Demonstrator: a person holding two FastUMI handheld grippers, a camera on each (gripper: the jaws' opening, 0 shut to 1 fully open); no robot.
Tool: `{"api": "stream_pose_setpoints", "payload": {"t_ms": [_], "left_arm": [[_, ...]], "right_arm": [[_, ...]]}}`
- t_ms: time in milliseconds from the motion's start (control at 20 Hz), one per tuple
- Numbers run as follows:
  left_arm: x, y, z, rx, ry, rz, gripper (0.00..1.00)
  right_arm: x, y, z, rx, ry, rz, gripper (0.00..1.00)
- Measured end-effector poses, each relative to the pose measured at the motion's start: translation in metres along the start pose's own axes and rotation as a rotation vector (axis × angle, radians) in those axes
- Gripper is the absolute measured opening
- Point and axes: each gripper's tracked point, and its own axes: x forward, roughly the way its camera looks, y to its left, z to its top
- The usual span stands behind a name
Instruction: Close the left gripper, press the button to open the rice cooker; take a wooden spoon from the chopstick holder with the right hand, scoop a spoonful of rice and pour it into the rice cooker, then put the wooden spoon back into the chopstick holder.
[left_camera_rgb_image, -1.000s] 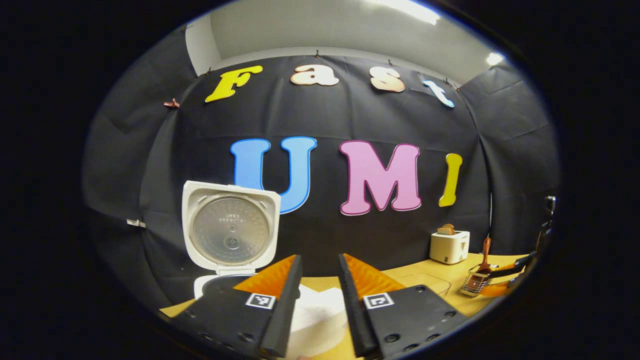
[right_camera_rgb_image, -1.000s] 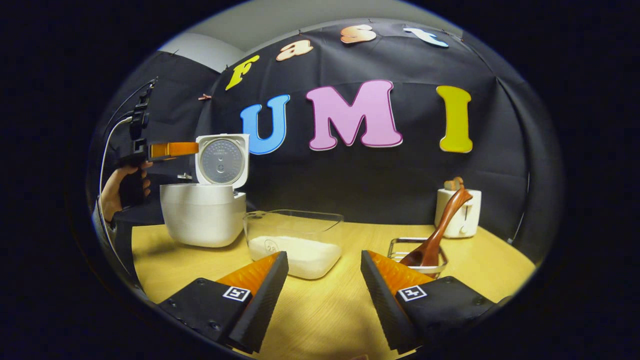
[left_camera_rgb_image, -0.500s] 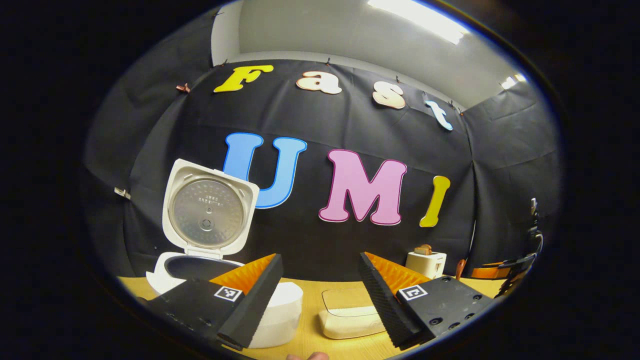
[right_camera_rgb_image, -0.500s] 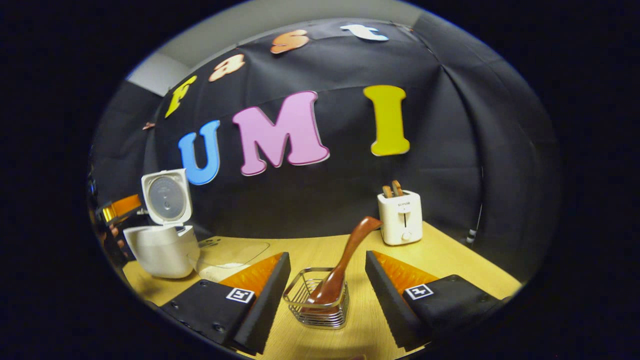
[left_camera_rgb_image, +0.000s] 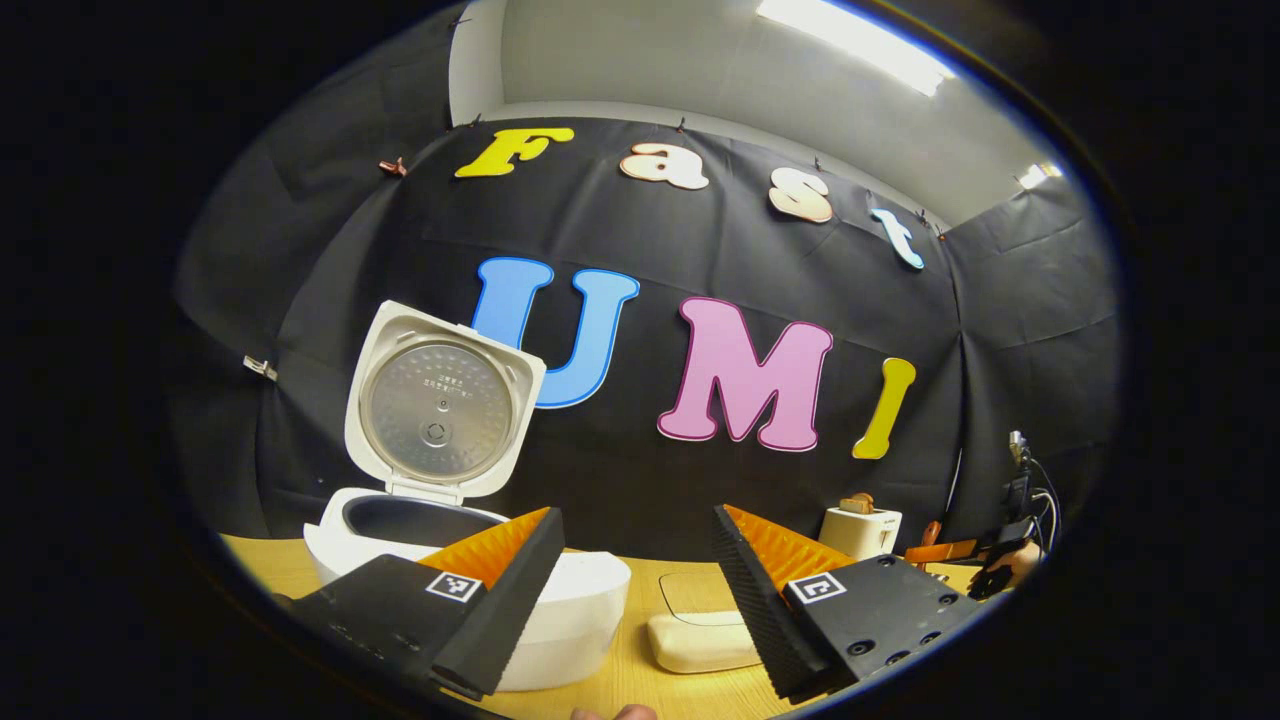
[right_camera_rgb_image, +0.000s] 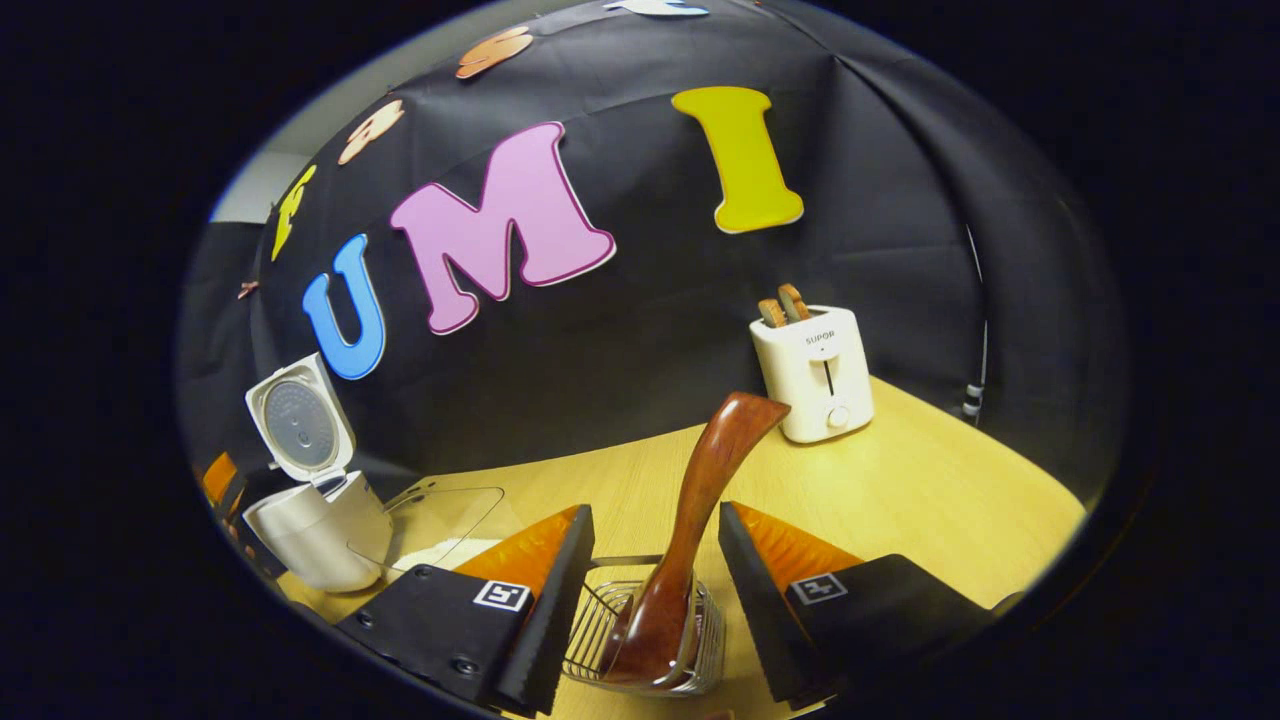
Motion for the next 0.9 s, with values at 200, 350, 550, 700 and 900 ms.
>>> {"api": "stream_pose_setpoints", "payload": {"t_ms": [200, 350, 550, 700, 900], "left_arm": [[0.0, 0.012, 0.002, 0.008, -0.003, 0.011, 0.95], [0.001, 0.019, 0.002, -0.017, -0.004, 0.014, 0.95], [0.001, 0.026, -0.003, -0.02, 0.013, 0.019, 0.95], [0.001, 0.023, -0.003, -0.031, 0.016, 0.008, 0.95], [0.001, 0.025, -0.006, -0.039, 0.028, 0.008, 0.95]], "right_arm": [[0.022, -0.01, -0.005, 0.053, 0.033, -0.052, 0.69], [0.03, -0.011, -0.02, 0.111, 0.093, -0.066, 0.27], [0.027, -0.011, -0.011, 0.062, 0.055, -0.07, 0.25], [0.017, 0.001, 0.007, 0.057, 0.001, -0.044, 0.23], [0.009, 0.008, 0.033, 0.059, -0.059, -0.023, 0.22]]}}
